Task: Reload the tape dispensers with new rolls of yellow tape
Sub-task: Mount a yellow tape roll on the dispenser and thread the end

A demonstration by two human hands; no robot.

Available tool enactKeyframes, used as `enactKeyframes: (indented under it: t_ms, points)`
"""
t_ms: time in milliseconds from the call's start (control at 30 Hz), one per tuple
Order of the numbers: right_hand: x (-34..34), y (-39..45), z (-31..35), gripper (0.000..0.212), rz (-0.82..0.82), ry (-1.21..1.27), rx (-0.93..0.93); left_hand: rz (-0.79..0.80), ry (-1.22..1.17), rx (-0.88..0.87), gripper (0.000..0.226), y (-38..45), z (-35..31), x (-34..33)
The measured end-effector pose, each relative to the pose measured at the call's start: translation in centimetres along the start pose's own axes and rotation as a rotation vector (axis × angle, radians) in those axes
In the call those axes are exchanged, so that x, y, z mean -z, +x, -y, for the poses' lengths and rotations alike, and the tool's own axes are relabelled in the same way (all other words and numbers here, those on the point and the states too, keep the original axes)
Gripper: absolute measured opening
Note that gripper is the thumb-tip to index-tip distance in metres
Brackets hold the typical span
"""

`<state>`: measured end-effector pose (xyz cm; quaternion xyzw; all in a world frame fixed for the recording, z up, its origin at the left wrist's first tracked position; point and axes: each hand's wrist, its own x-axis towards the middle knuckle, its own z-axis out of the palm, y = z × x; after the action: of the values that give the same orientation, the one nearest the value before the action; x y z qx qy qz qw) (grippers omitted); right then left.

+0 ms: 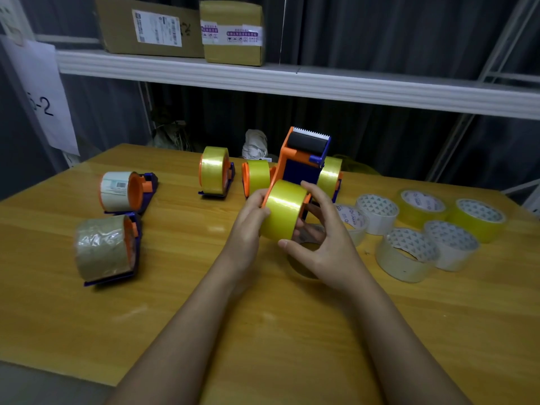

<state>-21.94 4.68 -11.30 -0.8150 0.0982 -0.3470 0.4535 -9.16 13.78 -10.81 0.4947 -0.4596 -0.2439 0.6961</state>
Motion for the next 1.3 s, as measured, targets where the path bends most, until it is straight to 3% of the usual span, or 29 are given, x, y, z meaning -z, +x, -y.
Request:
enactKeyframes:
  t_ms: [200, 400, 767, 1000, 1300]
  points:
    - [-0.11, 0.14, -0.36, 0.086, -0.004, -0.047, 0.024, -0.022, 0.010, 0.001, 0.020, -0.05, -0.19, -0.21]
    - [-0.15, 0.05, -0.32, 0.086, 0.005, 0.004, -0.001, -0.004, -0.019, 0.019, 0.041, -0.18, -0.09, 0.14]
    - [-0.13, 0.14, -0.42, 0.085, -0.007, -0.054, 0.025, -0.018, 0.018, 0.010, 0.030, -0.01, 0.00, -0.01]
    - [-0.18, 0.14, -0.59, 0.086, -0.010, -0.038, 0.007, 0.003, -0.036, 0.004, 0.040, -0.15, 0.06, 0.09]
    - [-0.27, 0.20, -0.70, 0.085, -0.014, -0.166, 0.040, -0.001, 0.021, -0.009, 0.018, -0.04, -0.62, -0.42]
